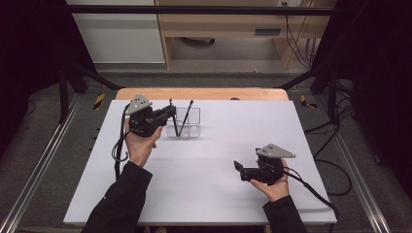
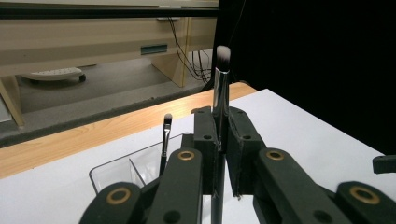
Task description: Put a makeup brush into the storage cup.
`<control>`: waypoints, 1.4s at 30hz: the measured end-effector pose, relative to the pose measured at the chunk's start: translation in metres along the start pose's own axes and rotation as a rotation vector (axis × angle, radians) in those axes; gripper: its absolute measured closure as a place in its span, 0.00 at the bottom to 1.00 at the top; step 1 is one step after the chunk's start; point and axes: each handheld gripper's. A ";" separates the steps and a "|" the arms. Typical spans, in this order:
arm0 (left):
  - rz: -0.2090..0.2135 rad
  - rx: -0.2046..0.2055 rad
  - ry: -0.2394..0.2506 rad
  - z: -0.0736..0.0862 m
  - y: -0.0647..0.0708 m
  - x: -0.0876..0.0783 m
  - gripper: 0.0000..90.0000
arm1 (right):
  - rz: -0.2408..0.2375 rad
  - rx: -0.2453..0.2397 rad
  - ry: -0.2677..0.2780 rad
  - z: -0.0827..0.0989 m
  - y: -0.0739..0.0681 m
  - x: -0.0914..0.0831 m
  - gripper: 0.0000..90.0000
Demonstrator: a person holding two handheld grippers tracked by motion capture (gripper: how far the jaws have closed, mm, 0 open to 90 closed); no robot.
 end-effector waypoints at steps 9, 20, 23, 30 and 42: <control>-0.006 0.007 -0.004 -0.004 0.000 0.008 0.92 | 0.008 -0.006 -0.013 0.000 0.000 0.001 0.08; -0.022 0.020 -0.001 -0.010 -0.003 0.014 0.92 | 0.012 -0.009 -0.019 0.001 0.001 0.001 0.07; -0.024 0.026 0.000 -0.013 -0.003 0.017 0.92 | 0.010 -0.005 -0.018 0.000 0.001 0.001 0.07; -0.032 0.038 -0.001 -0.019 -0.003 0.025 0.92 | 0.010 -0.003 -0.011 0.000 0.001 0.000 0.07; -0.055 0.031 -0.006 -0.024 -0.008 0.036 0.92 | 0.010 -0.008 -0.018 0.000 0.001 0.001 0.08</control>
Point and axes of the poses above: each handheld gripper's, and its own axes: x roughly forward along the jaws, z roughly out of its underside, y roughly to its right, and after that the axes turned 4 degrees about -z, right-handed
